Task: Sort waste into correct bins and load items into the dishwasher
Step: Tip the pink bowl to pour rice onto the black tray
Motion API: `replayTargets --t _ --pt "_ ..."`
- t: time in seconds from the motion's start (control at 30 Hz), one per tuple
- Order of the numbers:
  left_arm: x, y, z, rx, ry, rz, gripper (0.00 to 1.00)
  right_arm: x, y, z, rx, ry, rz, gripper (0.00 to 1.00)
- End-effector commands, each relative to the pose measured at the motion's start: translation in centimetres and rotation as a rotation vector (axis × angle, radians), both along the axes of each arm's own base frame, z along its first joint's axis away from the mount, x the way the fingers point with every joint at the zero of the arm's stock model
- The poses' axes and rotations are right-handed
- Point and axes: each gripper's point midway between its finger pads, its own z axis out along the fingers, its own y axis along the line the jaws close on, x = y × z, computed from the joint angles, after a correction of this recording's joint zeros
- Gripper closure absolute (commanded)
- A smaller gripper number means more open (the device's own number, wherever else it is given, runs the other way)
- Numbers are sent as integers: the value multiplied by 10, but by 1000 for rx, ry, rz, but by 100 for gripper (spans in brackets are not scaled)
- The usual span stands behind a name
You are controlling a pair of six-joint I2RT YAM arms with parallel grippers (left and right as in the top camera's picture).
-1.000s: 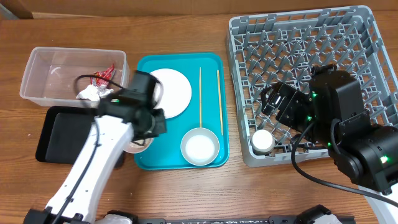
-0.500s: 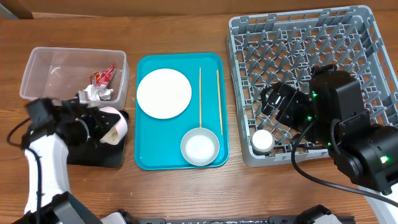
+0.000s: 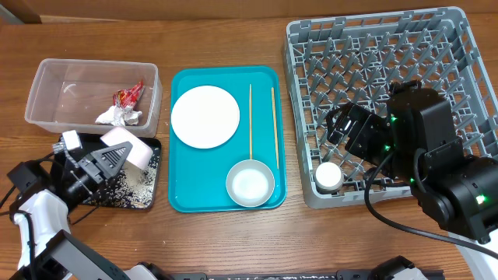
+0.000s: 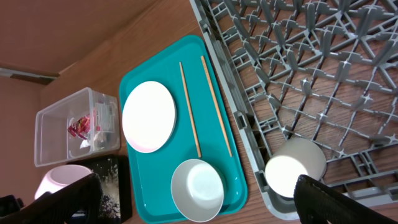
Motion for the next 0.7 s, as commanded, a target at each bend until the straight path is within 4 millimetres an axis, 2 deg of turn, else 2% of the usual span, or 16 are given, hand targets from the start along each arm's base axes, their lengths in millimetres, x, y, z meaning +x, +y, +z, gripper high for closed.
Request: replayTargets --t 0.0,0.13,0.2,0.3,0.33,0.43,0.47,0.53,0.57,0.6,0.63,0.67 --pt "-5 0 17 -62 -97 -5 96 -1 1 4 8 -12 6 0" --pt "-6 -1 15 -58 -99 -5 96 -1 1 4 8 -12 6 0" --pt "-5 -1 6 -43 -45 4 96 -1 1 3 6 -9 6 0" --pt "-7 -2 7 -79 -20 5 96 -2 0 3 5 -5 6 0" --pt "-6 -1 4 -58 -13 8 96 -2 0 3 4 -4 6 0" --pt "-7 5 -28 40 148 42 96 -2 0 3 4 -5 6 0" --pt "-8 4 -30 21 177 47 96 -2 0 3 4 -5 6 0" --pt "-8 -4 6 -80 -5 7 96 -2 0 3 4 -4 6 0" --pt "-8 -4 10 -76 -38 2 96 -2 0 3 4 -4 6 0" --pt "-7 -3 5 -43 -13 8 96 -2 0 3 4 -5 6 0" --pt "-7 1 -12 4 83 27 96 -2 0 2 4 -4 6 0" --pt "-12 5 -38 48 261 61 96 -2 0 3 4 -5 6 0"
